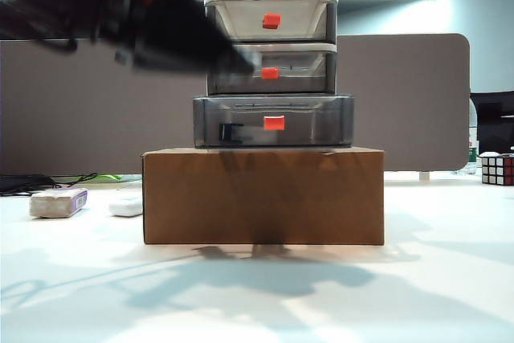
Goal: Open the third layer of the drawer on the table, pick up the transparent tape on the table and put it in, and finally close the drawer.
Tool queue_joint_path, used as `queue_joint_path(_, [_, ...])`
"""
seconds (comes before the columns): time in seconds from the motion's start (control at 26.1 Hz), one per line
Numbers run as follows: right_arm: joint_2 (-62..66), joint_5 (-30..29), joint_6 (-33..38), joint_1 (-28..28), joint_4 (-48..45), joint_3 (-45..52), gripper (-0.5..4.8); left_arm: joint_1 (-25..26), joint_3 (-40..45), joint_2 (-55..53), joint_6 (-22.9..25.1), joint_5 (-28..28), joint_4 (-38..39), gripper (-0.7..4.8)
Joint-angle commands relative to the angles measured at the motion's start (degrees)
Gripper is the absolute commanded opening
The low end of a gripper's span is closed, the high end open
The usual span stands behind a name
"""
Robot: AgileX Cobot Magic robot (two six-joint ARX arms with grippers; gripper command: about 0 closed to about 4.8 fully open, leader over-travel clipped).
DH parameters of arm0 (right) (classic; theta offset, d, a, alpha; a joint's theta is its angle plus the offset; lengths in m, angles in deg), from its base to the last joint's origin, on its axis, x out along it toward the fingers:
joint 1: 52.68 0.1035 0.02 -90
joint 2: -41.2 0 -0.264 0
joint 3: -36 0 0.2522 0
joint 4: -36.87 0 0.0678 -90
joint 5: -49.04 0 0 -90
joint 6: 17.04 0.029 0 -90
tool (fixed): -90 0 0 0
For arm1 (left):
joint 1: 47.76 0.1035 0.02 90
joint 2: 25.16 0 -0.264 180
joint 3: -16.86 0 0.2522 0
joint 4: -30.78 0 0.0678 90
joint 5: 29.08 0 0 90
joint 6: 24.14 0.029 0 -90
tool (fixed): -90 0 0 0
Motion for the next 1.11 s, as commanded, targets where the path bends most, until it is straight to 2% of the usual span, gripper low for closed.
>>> queue_joint_path(0.04, [4.3,1.5,-0.3,-0.2,0.1,-5.9,-0.05,0.0,-0.1,-2.1,-0.2,0.2,-0.8,-0.06])
queue_joint_path(0.11, [7.4,1.6,-0.3,-0.3,0.7,-9.5,-0.05,0.0,-0.1,-3.6,-0.2,0.3,-2.4,-0.06])
queue_joint_path(0.23, [14.6,1.7,-0.4,-0.4,3.7,-17.5,-0.05,0.0,-0.1,-6.1,-1.3,4.8,-4.0,-0.06])
queue_joint_path(0.38, [21.7,5.6,-1.5,-0.4,7.3,-25.0,-0.05,0.1,-0.1,-7.3,-1.5,6.1,-5.0,-0.06])
queue_joint_path(0.42, [24.1,7.5,-1.7,-0.4,9.4,-27.3,-0.05,0.0,-0.1,-7.3,-1.5,8.4,-5.5,-0.06])
queue_joint_path(0.5, [26.5,11.5,-1.8,-0.4,12.2,-28.9,-0.05,0.1,-0.1,-7.3,-1.5,10.9,-6.4,-0.06])
queue_joint_path(0.57, [27.4,12.8,-1.8,-0.4,13.9,-28.7,-0.05,0.1,-0.1,-7.3,-1.4,13.6,-8.0,-0.06])
queue_joint_path(0.77, [28.0,13.1,-1.8,-0.4,16.7,-28.7,-0.05,0.1,-0.1,-9.5,-0.6,18.3,-13.6,-0.06])
queue_joint_path(0.96, [28.0,13.2,-3.3,-0.4,18.4,-28.7,-0.05,0.2,-0.1,-13.8,-0.6,23.5,-22.8,-0.06])
queue_joint_path(1.11, [27.7,14.3,-3.6,-0.4,17.8,-28.7,-0.05,0.2,-0.1,-14.1,-0.6,25.4,-23.5,-0.06])
